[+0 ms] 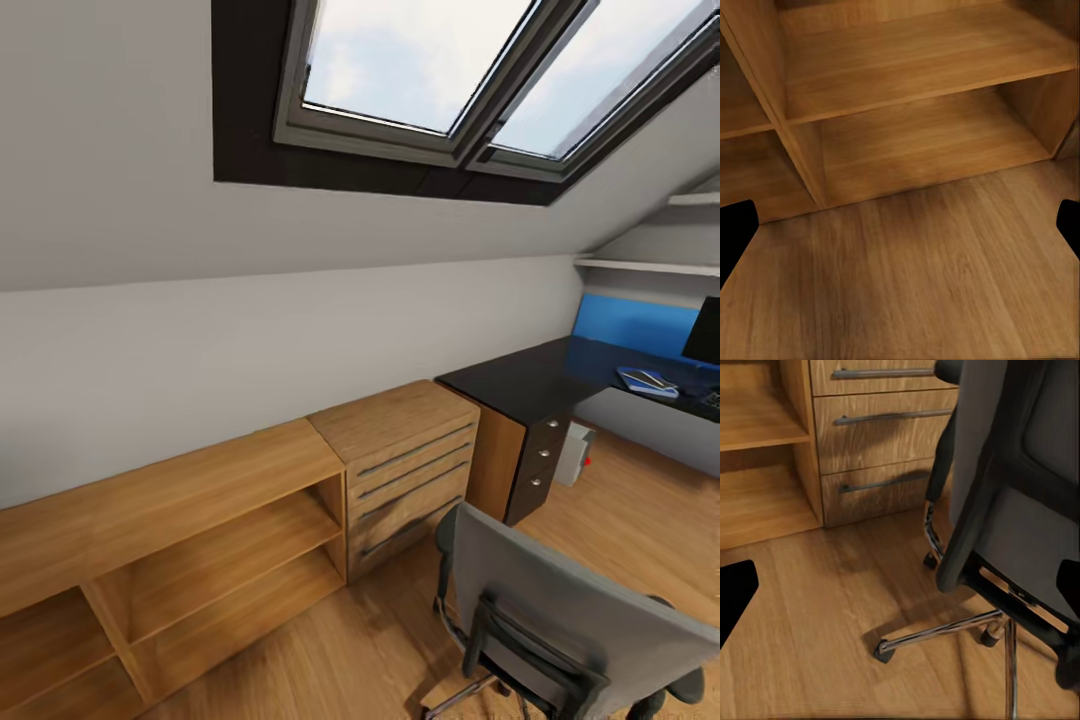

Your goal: In the bedroom, organize the workspace by keeping the computer under the desk, ensuring the monitor is on the desk, placing the keyboard on the desk next to the monitor, placing the mouse on the desk next to the keyboard, moving the folder from the swivel chair onto the desk next to the mouse, stacking the notebook on top of the folder with the pen on top of the notebook, and positioning the swivel chair next to the desk.

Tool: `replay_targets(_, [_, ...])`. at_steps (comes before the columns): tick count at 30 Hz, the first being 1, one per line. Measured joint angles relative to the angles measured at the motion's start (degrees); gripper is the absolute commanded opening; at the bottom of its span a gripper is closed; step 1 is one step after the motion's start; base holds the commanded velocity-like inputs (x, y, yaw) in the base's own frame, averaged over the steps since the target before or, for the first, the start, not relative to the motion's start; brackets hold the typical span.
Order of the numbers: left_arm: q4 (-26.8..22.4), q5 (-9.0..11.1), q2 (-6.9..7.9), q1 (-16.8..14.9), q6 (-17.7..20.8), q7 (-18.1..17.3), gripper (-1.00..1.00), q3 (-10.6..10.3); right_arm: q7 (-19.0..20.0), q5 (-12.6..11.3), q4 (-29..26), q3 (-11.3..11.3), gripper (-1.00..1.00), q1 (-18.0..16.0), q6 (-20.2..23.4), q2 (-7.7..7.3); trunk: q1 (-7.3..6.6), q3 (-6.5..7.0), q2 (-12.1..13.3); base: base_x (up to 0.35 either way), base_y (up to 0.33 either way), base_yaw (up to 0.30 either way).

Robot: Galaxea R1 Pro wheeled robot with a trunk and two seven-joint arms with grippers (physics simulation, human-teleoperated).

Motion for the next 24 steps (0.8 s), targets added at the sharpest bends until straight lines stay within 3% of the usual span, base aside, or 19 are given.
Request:
replay_targets(12, [0.0,0.0,-0.02,0.0,0.0,0.0,1.0,0.0,-0.02,0.0,0.01,-0.03,1.0,0.0,0.01,0.0,0.0,-0.81,0.0,0.0,0.0,-0.195])
replay_targets(24, [0.01,-0.01,-0.09,-0.01,0.0,0.0,1.0,0.0,0.05,0.08,0.04,-0.03,1.0,0.01,0.01,0.0,0.0,-1.04,0.0,0.0,0.0,-0.278])
